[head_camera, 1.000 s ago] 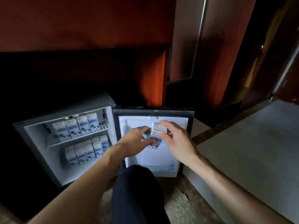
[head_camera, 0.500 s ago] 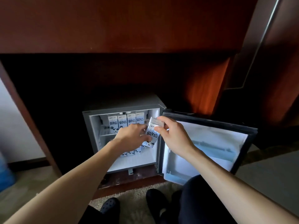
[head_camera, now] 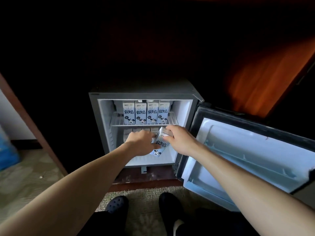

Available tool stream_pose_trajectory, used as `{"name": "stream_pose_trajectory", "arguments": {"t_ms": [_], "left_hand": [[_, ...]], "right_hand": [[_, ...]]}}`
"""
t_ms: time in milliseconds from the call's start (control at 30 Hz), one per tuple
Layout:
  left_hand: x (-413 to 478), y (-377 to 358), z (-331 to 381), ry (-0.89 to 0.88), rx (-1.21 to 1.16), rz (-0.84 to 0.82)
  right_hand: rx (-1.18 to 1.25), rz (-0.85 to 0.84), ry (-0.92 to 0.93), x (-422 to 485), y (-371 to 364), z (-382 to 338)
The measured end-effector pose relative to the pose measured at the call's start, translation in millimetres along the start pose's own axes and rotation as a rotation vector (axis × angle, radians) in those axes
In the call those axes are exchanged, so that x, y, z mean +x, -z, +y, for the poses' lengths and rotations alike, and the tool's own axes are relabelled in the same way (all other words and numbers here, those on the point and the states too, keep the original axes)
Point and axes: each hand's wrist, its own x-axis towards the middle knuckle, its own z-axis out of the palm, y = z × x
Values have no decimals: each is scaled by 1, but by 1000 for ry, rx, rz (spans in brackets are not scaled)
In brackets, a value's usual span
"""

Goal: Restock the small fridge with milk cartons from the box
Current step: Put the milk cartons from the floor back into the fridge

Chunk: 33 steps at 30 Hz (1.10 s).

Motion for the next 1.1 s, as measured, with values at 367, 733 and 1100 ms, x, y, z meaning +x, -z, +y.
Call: {"name": "stream_pose_trajectory", "arguments": {"t_ms": [367,733,1100], "left_hand": [[88,-75,-29,12,-16,-192],[123,-131,-59,-44,125,-50],[140,-149,-63,-72,181,-25]], "right_hand": [[-242,-158,-94,74,-82,74],[-277,-21,-227,126,-146,110],[-236,8,-265,154,-168,123]]}}
